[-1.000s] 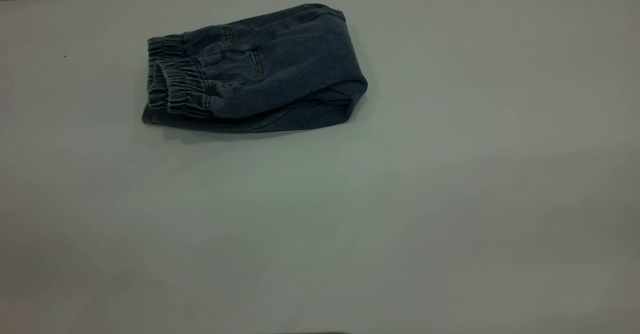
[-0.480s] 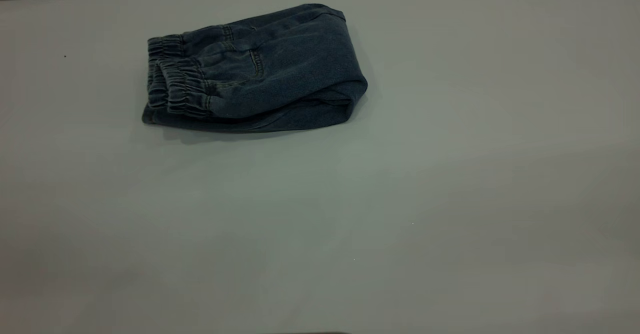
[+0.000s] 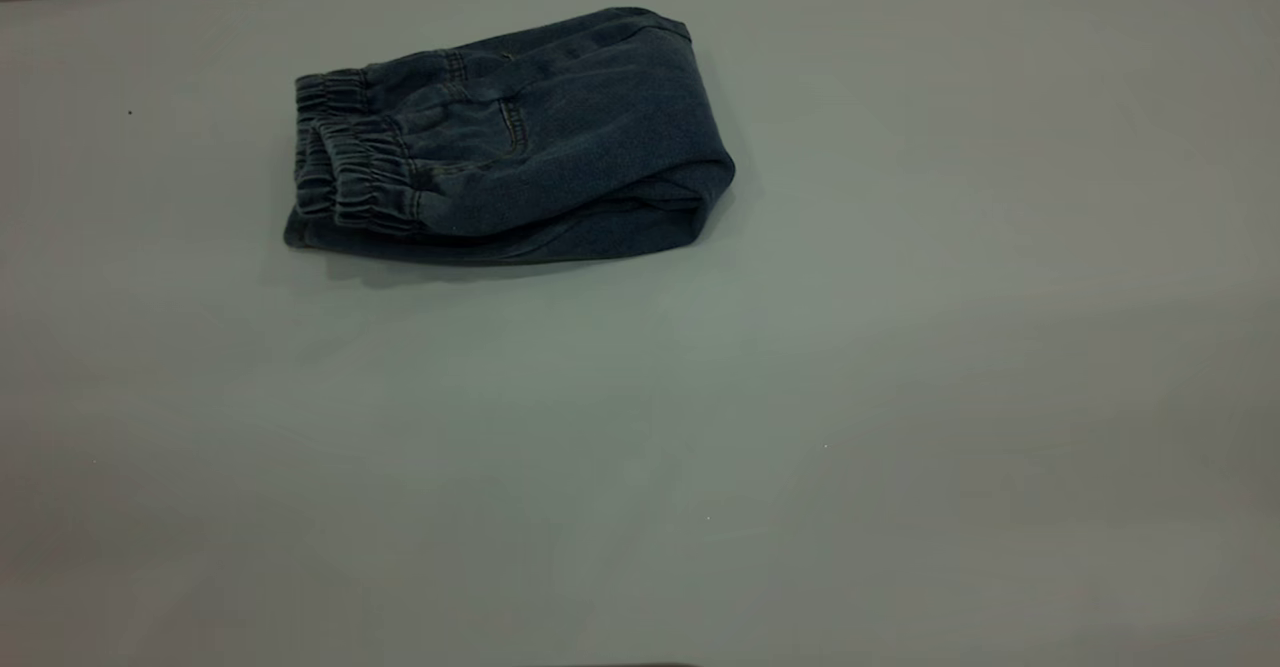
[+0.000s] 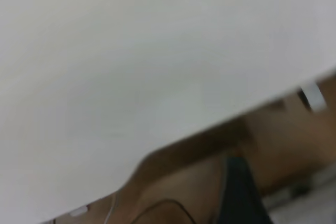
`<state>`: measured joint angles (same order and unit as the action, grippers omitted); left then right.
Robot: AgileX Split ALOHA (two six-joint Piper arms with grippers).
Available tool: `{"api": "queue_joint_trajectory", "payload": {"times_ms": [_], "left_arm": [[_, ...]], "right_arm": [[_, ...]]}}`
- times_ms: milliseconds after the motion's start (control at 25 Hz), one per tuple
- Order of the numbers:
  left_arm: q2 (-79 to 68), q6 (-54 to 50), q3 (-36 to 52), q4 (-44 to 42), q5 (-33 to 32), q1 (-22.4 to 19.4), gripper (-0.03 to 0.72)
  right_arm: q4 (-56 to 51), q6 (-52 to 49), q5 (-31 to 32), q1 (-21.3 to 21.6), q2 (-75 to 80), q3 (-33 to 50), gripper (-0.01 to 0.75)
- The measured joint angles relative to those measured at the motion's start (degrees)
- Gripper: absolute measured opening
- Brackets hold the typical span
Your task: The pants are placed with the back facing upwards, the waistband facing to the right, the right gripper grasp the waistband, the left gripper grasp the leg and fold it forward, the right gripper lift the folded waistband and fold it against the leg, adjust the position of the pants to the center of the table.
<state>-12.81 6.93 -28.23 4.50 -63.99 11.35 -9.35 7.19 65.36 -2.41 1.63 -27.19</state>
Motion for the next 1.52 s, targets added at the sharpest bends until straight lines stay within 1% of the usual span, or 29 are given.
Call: {"api": "queue_joint_trajectory", "payload": {"times_ms": [80,160,280,480,1120,1520], "left_arm": [[3.66,0.0,0.0,0.0,-0.05,-5.25,0.395],[7.27,0.0,0.0,0.0,-0.12,-9.46,0.395],[12.24,0.0,0.0,0.0,-0.25,-12.38,0.395],[13.83,0.0,0.0,0.0,-0.91,-13.01,0.395],[13.83,0.0,0.0,0.05,-1.03,-13.03,0.395],[13.9,0.0,0.0,0.05,-1.05,-13.03,0.395]], "right_arm": [[0.0,0.0,0.0,0.22,0.0,0.0,0.576],[0.0,0.0,0.0,1.19,-0.37,0.0,0.576],[0.0,0.0,0.0,3.32,-1.63,0.0,0.576],[0.0,0.0,0.0,5.9,-2.25,0.0,0.576],[0.52,-0.14,0.0,6.01,-2.25,0.0,0.576],[5.88,-7.19,-0.06,6.01,-2.25,0.0,0.575]]}}
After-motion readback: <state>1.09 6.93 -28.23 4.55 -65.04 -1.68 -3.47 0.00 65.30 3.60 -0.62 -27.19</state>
